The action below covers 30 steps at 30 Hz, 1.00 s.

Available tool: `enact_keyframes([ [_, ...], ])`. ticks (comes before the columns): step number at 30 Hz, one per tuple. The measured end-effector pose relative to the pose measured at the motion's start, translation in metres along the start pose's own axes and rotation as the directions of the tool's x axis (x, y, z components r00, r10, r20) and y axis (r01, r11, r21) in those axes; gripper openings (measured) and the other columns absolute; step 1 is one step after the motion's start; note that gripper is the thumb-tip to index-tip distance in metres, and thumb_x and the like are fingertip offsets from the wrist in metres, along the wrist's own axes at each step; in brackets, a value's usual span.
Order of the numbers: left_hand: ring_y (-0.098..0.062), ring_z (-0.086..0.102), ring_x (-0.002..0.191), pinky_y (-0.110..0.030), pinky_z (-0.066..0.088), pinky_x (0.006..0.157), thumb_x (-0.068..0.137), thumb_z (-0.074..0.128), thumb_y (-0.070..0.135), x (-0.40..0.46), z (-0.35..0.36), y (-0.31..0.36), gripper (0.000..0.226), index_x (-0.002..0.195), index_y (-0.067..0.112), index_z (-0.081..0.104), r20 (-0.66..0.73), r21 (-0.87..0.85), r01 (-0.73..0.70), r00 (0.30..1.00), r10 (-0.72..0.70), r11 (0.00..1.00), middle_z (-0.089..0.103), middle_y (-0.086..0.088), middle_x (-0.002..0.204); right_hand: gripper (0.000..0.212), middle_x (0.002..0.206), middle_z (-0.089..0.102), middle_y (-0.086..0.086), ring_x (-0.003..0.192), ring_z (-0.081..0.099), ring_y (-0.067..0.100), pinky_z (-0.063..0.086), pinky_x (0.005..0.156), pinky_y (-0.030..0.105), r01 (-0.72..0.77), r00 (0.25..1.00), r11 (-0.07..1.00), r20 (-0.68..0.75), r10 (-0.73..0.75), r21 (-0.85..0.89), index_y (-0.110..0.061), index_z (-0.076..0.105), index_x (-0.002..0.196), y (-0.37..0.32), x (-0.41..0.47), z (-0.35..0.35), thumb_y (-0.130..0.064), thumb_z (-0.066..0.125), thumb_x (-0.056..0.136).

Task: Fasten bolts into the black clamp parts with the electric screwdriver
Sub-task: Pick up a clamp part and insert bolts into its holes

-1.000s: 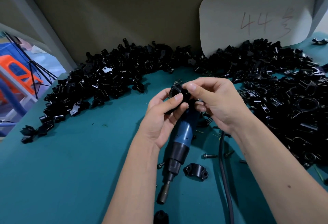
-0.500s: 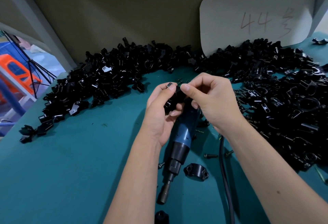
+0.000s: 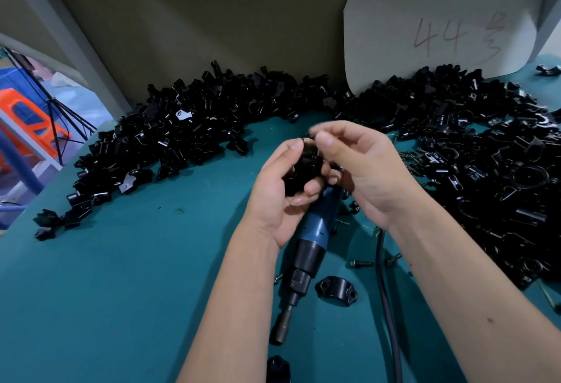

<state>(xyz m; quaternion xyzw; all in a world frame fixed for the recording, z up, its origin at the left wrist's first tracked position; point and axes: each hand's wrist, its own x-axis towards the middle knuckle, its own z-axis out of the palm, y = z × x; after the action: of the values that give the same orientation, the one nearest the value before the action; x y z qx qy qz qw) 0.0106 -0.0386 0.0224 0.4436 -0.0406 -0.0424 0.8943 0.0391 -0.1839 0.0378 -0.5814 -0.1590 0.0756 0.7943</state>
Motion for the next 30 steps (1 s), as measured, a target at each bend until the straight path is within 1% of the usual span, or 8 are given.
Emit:
enact_keyframes([
  [3,-0.01,0.047,0.052,-0.013,0.029,0.039,0.095,0.06,0.03,0.0001,-0.0034,0.0022,0.034,0.119,0.008,0.053,-0.021,-0.013,-0.015,1.0,0.015,1.0,0.062,-0.012,0.081,0.016,0.09,0.065,0.018,0.064,0.065,0.014,0.049,0.061,0.023,-0.019,0.998,1.0,0.054,0.019,0.013,-0.013,0.08,0.103,-0.0016,0.0003,-0.0014,-0.018,0.068,0.096],
  [8,-0.012,0.048,0.053,-0.015,0.03,0.037,0.102,0.055,0.022,-0.0001,-0.0033,0.002,0.016,0.103,0.008,0.063,-0.065,0.106,-0.011,0.998,0.018,0.994,0.065,-0.011,0.078,0.011,0.07,0.065,0.004,0.059,0.055,0.009,0.045,0.054,0.021,0.018,0.997,0.996,-0.078,-0.024,-0.083,-0.002,0.072,0.087,0.0033,0.0015,0.0047,-0.009,0.081,0.085],
  [10,-0.012,0.049,0.052,-0.014,0.03,0.036,0.102,0.055,0.02,0.0,-0.0018,0.0012,0.013,0.098,0.012,0.064,-0.081,0.105,-0.009,0.997,0.018,0.994,0.066,-0.009,0.076,0.008,0.077,0.068,0.003,0.061,0.054,0.008,0.045,0.055,0.021,0.019,0.997,0.996,-0.074,-0.025,-0.089,-0.005,0.072,0.09,0.0034,0.0008,0.0048,-0.009,0.078,0.088],
  [13,-0.013,0.047,0.054,-0.014,0.027,0.037,0.101,0.056,0.021,-0.0002,-0.0014,0.0021,0.018,0.111,0.007,0.059,-0.07,0.089,-0.016,0.997,0.023,0.996,0.064,-0.011,0.079,0.012,0.083,0.07,0.005,0.067,0.055,0.009,0.046,0.058,0.022,0.005,1.0,0.998,-0.017,-0.006,-0.062,-0.004,0.078,0.098,0.0004,-0.001,0.0037,-0.007,0.066,0.097],
  [16,-0.012,0.046,0.054,-0.015,0.027,0.039,0.102,0.053,0.02,-0.0013,-0.0015,0.001,0.019,0.114,0.007,0.058,-0.07,0.132,-0.008,0.997,0.017,0.991,0.064,-0.01,0.079,0.012,0.072,0.065,0.01,0.06,0.051,0.013,0.044,0.055,0.024,0.023,0.998,0.986,-0.049,-0.031,-0.166,-0.001,0.075,0.084,-0.0017,0.0,0.0035,-0.011,0.077,0.09],
  [19,-0.01,0.046,0.052,-0.014,0.028,0.04,0.103,0.049,0.02,-0.0021,0.0015,-0.0006,0.02,0.116,0.007,0.057,-0.061,0.138,-0.001,0.998,0.01,0.99,0.066,-0.007,0.075,0.025,0.058,0.061,-0.001,0.05,0.048,0.01,0.041,0.049,0.023,0.043,0.993,0.976,-0.099,-0.066,-0.214,-0.008,0.066,0.072,-0.0003,0.0019,0.0053,-0.019,0.086,0.081],
  [24,-0.01,0.047,0.056,-0.013,0.034,0.042,0.1,0.056,0.026,-0.003,0.0,0.0029,0.025,0.113,0.004,0.059,-0.043,0.047,-0.031,0.999,0.033,0.998,0.064,-0.009,0.081,0.014,0.084,0.068,0.008,0.071,0.057,0.009,0.046,0.058,0.021,0.029,0.999,0.994,0.043,-0.025,-0.107,-0.007,0.079,0.101,-0.0016,-0.0009,-0.0005,-0.013,0.067,0.099],
  [30,-0.009,0.047,0.057,-0.012,0.035,0.041,0.104,0.052,0.022,-0.0031,0.0021,0.0006,0.023,0.119,0.005,0.057,-0.046,0.079,-0.026,0.998,0.03,0.997,0.065,-0.006,0.083,0.019,0.066,0.063,0.005,0.058,0.051,0.012,0.043,0.052,0.022,0.072,0.993,0.981,-0.08,-0.088,-0.179,-0.008,0.069,0.077,0.0005,0.0028,0.0008,-0.017,0.083,0.086],
])
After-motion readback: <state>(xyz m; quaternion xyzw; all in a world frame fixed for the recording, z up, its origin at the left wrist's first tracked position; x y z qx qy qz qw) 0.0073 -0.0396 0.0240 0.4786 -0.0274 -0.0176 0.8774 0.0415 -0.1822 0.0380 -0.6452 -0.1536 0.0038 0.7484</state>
